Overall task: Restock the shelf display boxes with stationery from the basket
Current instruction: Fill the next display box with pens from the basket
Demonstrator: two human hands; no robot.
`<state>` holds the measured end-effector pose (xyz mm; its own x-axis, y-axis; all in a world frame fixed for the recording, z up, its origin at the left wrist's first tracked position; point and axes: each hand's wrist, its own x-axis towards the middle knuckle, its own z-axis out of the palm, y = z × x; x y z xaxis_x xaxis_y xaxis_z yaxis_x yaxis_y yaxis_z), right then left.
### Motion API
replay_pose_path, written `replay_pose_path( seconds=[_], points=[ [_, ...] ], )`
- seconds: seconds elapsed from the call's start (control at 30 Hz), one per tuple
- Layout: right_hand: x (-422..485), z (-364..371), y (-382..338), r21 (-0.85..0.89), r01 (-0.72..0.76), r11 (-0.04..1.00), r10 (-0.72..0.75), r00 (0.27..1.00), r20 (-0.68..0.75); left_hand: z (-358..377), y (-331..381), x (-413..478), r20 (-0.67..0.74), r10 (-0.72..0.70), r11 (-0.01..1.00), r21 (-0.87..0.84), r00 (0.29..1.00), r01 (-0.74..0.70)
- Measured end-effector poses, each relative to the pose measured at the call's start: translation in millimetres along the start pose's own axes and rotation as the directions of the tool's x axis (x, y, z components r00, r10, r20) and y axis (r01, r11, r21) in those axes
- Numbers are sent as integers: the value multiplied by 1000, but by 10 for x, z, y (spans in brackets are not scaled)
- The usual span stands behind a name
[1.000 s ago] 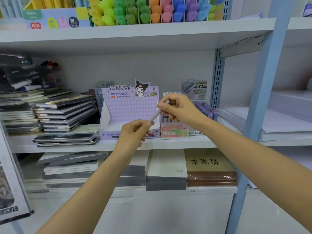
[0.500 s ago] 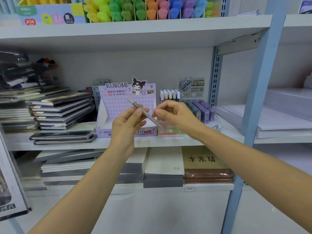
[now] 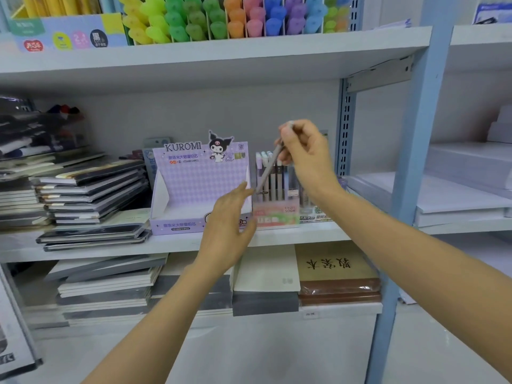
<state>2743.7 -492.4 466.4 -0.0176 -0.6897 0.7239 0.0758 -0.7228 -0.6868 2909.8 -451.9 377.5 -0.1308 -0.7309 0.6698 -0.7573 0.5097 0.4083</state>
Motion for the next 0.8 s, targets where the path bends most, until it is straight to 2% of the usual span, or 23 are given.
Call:
replay_pose_path(
  seconds=[0.03,0.1,0.27,0.53,0.7,0.8],
  points=[
    [43,-33,4,-10,18,1000,-18,998,-55,33,-17,-9,51,43,993,110,998,-48],
    [96,-78,41,-58,34,998,-40,995,-88,88,-30,-20,113,63,976,202,992,-85],
    [74,-98,282,-233,1,972,1,1000,6,110,-65,9,108,98,943,308,989,-127],
    [98,-78,422,-421,52,906,21,986,168,83,-65,1,108,116,943,301,987,-144],
    [158,-39,444,-433,27,901,64,979,193,112,-77,8,86,118,944,300,989,-139],
    [137,12,502,-452,55,890,26,985,172,119,-63,12,70,124,944,298,990,-139]
  ],
)
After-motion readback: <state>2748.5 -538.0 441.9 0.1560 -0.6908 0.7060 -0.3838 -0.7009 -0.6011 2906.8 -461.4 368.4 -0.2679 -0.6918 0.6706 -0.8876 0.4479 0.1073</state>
